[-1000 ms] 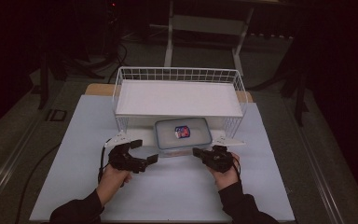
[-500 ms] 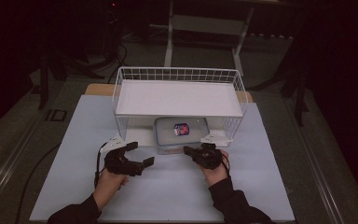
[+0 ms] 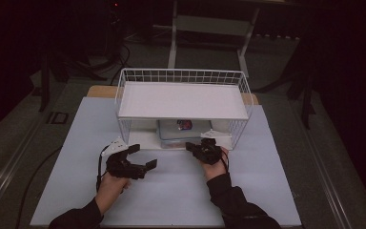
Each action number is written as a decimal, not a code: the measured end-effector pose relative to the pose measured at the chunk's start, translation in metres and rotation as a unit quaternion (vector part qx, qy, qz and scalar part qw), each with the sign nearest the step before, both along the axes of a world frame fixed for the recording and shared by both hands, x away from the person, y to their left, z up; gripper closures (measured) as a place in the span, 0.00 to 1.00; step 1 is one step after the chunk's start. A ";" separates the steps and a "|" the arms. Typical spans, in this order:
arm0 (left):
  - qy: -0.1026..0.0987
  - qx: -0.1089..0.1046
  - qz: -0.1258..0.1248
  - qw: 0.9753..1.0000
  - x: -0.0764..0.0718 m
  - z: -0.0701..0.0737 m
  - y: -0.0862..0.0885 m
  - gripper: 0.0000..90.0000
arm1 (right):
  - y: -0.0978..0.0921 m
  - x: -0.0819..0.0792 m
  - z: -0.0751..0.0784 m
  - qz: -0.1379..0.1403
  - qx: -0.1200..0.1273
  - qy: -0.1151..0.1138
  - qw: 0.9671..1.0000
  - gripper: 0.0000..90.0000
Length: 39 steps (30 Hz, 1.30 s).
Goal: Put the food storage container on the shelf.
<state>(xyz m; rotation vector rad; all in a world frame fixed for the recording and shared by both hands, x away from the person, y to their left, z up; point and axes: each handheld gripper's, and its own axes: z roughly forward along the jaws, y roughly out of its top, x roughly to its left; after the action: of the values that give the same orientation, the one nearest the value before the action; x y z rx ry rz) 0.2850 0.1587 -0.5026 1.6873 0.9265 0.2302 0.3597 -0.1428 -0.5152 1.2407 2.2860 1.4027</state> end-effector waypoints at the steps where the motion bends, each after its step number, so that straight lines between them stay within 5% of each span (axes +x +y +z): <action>1: 0.000 0.001 0.000 1.000 0.000 0.000 0.000 0.00 | 0.002 0.002 0.000 -0.003 -0.002 -0.002 1.000 1.00; 12: -0.002 0.002 0.001 1.000 0.000 0.000 0.001 0.00 | 0.010 0.019 -0.002 -0.023 0.004 0.001 1.000 1.00; 23: -0.008 0.010 -0.003 1.000 -0.002 0.001 -0.001 0.00 | 0.014 0.015 0.000 -0.017 0.005 -0.009 1.000 0.99; 27: -0.015 0.009 -0.003 1.000 -0.003 0.005 -0.001 0.00 | 0.011 0.008 0.004 -0.007 0.011 -0.016 1.000 0.87; 28: -0.017 0.011 -0.004 1.000 -0.004 0.006 0.000 0.00 | 0.011 0.003 0.007 0.001 0.002 -0.030 1.000 0.76; 29: -0.017 0.011 -0.004 1.000 -0.004 0.006 0.000 0.00 | 0.011 0.003 0.007 0.001 0.002 -0.030 1.000 0.76; 30: -0.019 0.011 -0.004 1.000 -0.004 0.007 0.000 0.00 | 0.011 -0.002 0.008 0.007 -0.002 -0.042 0.999 0.62; 33: -0.022 0.012 -0.005 1.000 -0.005 0.008 0.000 0.00 | 0.009 -0.009 0.011 0.021 0.002 -0.056 0.998 0.47; 39: -0.023 0.015 -0.012 1.000 -0.008 0.011 0.000 0.00 | 0.007 -0.019 0.018 0.042 -0.002 -0.060 0.997 0.33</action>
<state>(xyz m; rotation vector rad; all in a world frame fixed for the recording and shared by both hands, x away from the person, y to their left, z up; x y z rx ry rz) 0.2769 0.1589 -0.4917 1.7127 0.8716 0.2672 0.3405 -0.1363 -0.4975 1.0400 2.2830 1.4570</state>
